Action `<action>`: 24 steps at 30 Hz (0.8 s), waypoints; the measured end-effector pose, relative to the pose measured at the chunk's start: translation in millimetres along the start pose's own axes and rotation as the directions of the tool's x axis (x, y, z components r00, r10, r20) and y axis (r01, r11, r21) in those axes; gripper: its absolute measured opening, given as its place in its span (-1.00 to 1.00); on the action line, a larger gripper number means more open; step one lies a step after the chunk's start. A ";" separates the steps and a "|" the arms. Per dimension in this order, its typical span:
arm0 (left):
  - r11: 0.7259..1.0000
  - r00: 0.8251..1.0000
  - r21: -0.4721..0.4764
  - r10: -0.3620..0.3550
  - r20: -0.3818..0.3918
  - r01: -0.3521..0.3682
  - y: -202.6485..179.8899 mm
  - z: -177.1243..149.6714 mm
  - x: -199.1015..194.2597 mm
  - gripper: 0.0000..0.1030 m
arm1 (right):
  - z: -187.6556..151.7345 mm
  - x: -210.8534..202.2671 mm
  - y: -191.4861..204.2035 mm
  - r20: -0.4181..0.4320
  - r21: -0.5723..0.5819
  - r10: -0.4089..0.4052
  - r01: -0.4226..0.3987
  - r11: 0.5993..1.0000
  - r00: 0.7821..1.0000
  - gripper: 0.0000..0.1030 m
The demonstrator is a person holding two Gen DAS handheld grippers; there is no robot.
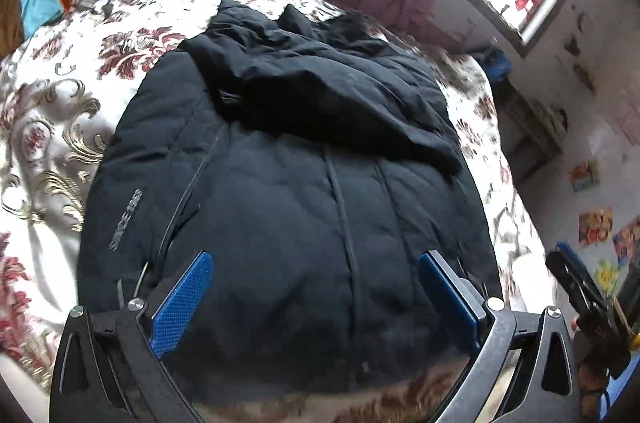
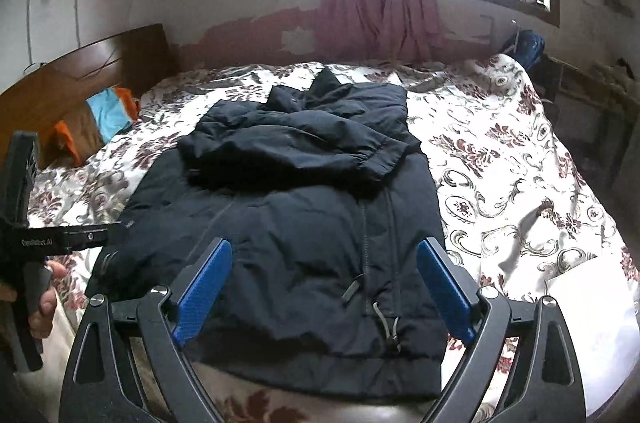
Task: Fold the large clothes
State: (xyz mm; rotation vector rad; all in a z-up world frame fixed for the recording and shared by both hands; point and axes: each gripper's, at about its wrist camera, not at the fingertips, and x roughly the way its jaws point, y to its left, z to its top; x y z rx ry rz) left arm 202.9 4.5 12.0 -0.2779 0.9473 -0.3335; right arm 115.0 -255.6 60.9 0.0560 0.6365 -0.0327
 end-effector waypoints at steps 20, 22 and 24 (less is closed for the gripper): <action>0.999 0.991 0.019 -0.037 0.131 0.034 -44.0 103.6 -81.9 1.00 | 88.1 10.2 -10.3 -0.032 0.003 -0.005 0.005 1.000 0.999 0.77; 0.999 0.984 -0.020 -0.027 0.175 0.031 -37.9 121.5 -82.5 1.00 | 102.6 19.2 -19.7 -0.059 0.020 -0.003 0.004 1.000 0.998 0.77; 0.999 0.985 -0.039 0.000 0.173 0.006 -29.6 140.2 -71.9 1.00 | 119.3 32.6 -29.4 -0.075 0.030 0.006 -0.004 1.000 0.997 0.77</action>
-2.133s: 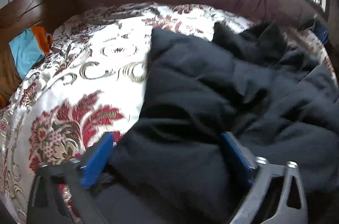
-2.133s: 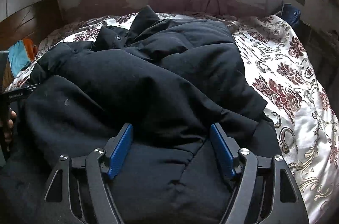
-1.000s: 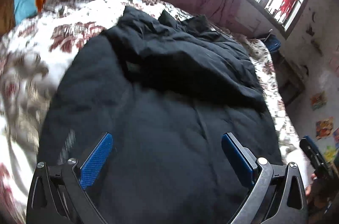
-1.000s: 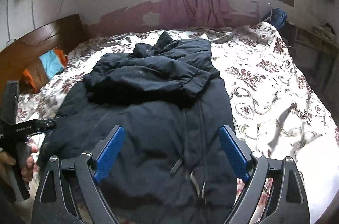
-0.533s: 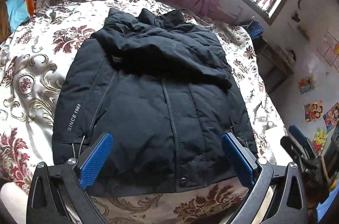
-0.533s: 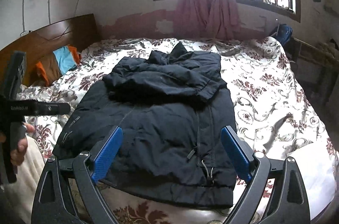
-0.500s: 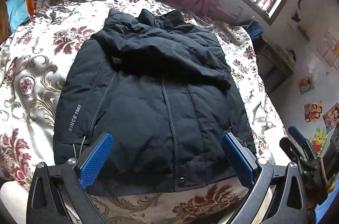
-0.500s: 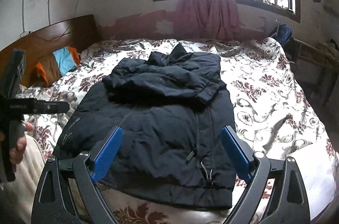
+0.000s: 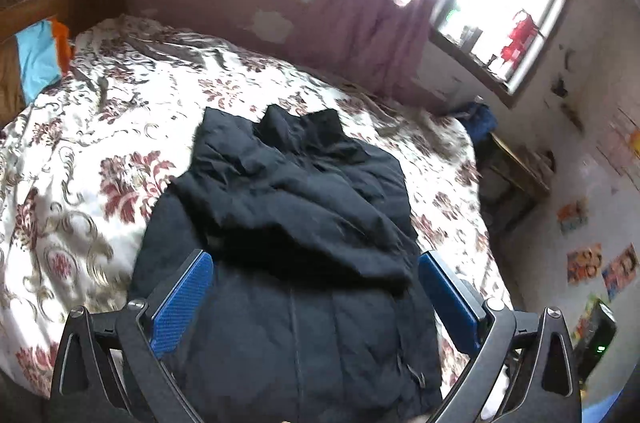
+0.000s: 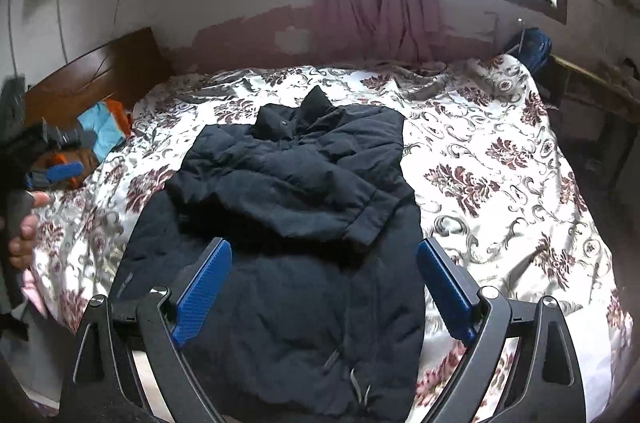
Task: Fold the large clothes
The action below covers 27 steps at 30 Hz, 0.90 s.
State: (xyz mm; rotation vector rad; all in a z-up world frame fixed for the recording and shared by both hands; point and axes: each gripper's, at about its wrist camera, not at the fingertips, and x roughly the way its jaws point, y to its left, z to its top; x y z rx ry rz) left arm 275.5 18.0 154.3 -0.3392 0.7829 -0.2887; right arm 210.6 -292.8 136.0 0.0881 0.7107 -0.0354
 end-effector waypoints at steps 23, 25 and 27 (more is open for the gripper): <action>0.977 0.974 0.118 0.159 0.158 -0.178 71.6 192.9 310.5 0.99 | 205.6 376.8 25.5 -0.021 0.064 0.047 -0.045 0.997 0.999 0.76; 0.979 0.980 0.111 0.154 0.128 -0.168 73.1 201.4 337.8 0.99 | 219.1 400.4 28.2 -0.020 0.134 0.092 -0.089 0.987 0.996 0.76; 0.985 0.987 0.104 0.129 0.093 -0.138 73.3 209.9 370.7 0.99 | 227.7 423.9 32.9 -0.030 0.168 0.098 -0.092 0.981 0.995 0.76</action>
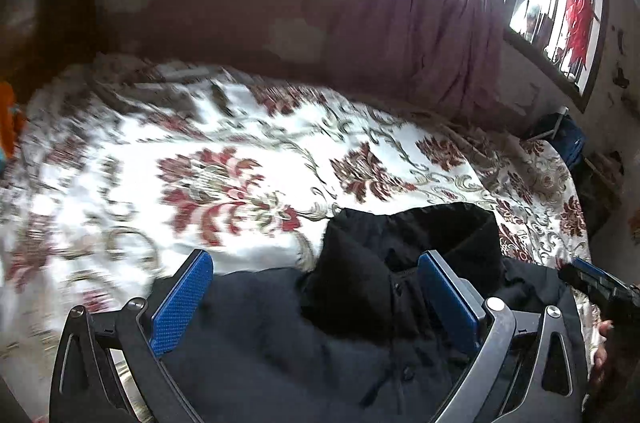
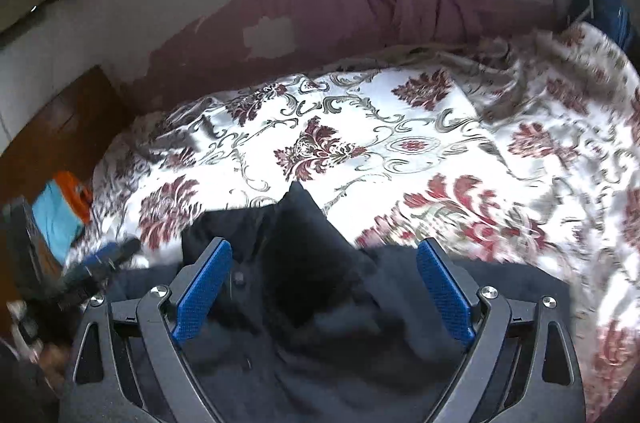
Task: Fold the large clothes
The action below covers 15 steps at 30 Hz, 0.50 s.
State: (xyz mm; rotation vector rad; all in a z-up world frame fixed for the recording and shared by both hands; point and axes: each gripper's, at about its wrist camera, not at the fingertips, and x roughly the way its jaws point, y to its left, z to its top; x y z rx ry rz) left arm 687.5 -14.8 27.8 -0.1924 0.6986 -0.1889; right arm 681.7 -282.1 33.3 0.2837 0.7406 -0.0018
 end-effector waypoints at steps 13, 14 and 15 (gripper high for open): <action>0.997 0.981 -0.077 -0.034 -0.189 0.019 -4.7 2.3 106.5 -0.80 | -11.9 53.6 17.0 -0.005 -0.024 -0.020 0.020 1.000 1.000 -0.65; 0.997 0.981 -0.072 -0.040 -0.192 0.027 -5.6 -0.2 105.1 -0.81 | -15.4 43.2 13.5 0.008 -0.025 -0.015 0.015 1.000 1.000 -0.67; 0.999 0.986 -0.038 -0.035 -0.166 0.029 -8.0 -3.2 97.4 -0.84 | -18.4 32.0 9.8 0.024 -0.028 -0.001 0.002 1.000 1.000 -0.70</action>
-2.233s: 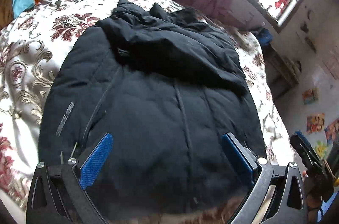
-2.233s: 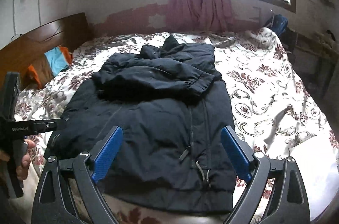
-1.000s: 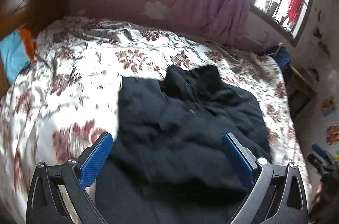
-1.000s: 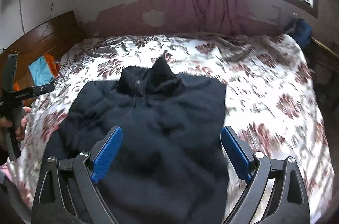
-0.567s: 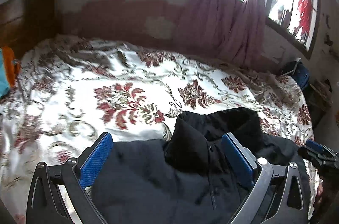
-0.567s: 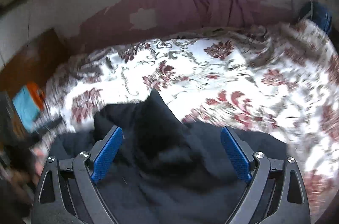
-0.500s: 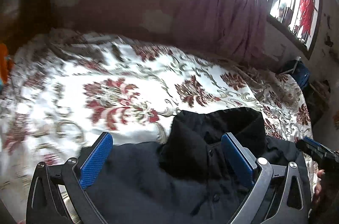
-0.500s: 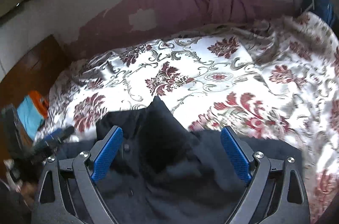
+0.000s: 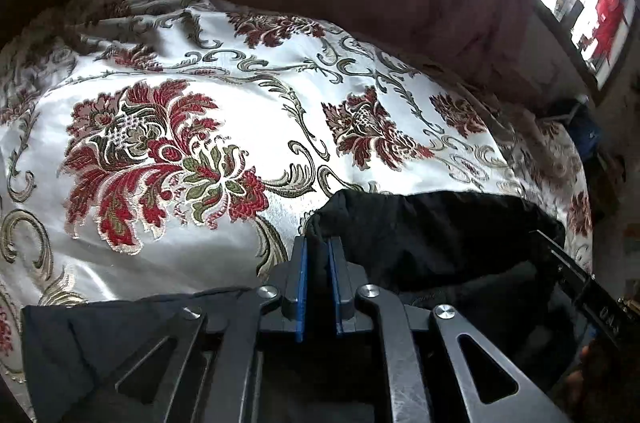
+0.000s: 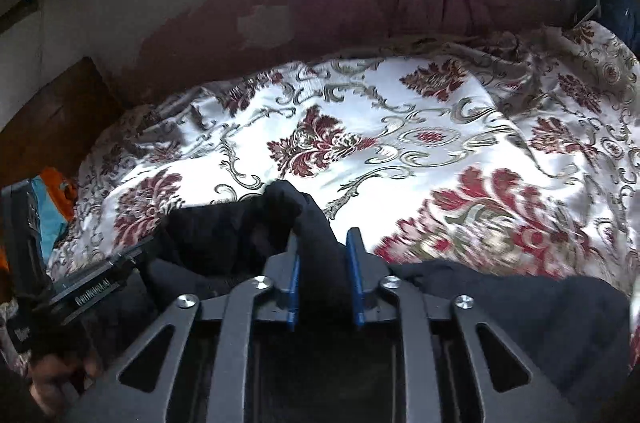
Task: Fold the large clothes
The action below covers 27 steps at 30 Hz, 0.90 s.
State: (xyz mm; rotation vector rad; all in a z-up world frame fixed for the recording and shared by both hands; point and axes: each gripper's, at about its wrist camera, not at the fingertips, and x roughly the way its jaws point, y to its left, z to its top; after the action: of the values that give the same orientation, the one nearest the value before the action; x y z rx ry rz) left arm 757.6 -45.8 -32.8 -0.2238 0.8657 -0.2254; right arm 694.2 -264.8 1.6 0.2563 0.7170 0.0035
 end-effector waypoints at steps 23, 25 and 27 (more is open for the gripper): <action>0.987 0.992 0.096 -0.124 -0.023 0.126 17.7 -111.3 -125.9 -0.91 | -99.9 -95.4 -62.3 -0.055 -0.114 0.073 -0.079 0.990 0.996 -0.91; 0.990 0.994 0.090 -0.103 -0.043 0.106 20.3 -116.8 -114.5 -0.91 | -101.5 -81.6 -63.6 -0.086 -0.110 0.058 -0.068 0.992 0.995 -0.92; 0.993 0.995 0.075 -0.086 -0.059 0.090 25.5 -119.9 -98.7 -0.91 | -103.4 -68.9 -65.6 -0.110 -0.104 0.049 -0.061 0.993 0.993 -0.92</action>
State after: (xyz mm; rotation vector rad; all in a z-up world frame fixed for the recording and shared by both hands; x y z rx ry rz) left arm 605.8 -5.7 -43.8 -0.1845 0.9020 -0.3482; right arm 569.4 -310.7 -43.9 0.1743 0.8142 0.1085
